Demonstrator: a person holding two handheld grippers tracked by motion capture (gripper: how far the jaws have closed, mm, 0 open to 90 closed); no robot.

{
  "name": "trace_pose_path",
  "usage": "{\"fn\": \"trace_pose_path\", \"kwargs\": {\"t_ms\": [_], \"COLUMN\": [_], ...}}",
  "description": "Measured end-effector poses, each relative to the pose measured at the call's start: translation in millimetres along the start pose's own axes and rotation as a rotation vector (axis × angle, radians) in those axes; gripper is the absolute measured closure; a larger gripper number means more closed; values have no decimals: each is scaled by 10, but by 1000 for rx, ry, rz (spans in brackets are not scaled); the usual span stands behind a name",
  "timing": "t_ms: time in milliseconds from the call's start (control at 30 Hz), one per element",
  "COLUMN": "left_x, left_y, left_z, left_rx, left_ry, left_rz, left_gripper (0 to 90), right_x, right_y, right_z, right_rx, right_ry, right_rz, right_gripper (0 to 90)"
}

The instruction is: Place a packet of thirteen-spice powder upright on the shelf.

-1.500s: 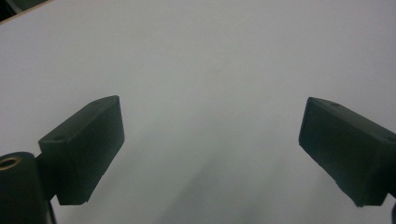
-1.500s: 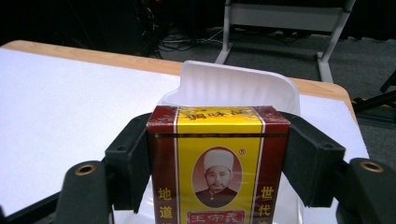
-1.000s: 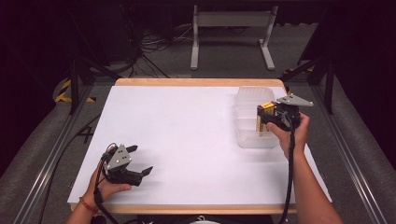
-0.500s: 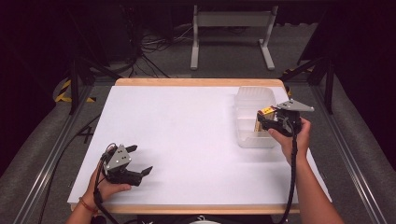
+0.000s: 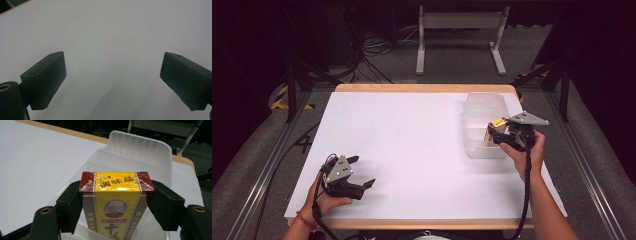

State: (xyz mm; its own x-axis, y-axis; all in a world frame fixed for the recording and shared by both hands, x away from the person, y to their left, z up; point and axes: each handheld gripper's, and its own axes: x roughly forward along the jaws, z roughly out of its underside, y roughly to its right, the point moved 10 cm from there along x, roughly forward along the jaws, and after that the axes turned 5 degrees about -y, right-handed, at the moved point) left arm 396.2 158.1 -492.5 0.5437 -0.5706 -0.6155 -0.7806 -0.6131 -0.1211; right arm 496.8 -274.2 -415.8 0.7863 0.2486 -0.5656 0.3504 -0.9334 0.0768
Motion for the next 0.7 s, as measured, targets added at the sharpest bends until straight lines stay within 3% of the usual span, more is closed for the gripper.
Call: {"fn": "trace_pose_path", "kwargs": {"t_ms": [700], "left_x": [-74], "left_y": [-25], "left_z": [-9], "left_rx": [-7], "left_ry": [20], "left_rz": [-13], "left_gripper": [74], "right_x": [-30], "right_y": [25], "right_z": [51], "right_rx": [-14], "right_ry": [12], "right_rz": [-14], "right_gripper": [322]}}
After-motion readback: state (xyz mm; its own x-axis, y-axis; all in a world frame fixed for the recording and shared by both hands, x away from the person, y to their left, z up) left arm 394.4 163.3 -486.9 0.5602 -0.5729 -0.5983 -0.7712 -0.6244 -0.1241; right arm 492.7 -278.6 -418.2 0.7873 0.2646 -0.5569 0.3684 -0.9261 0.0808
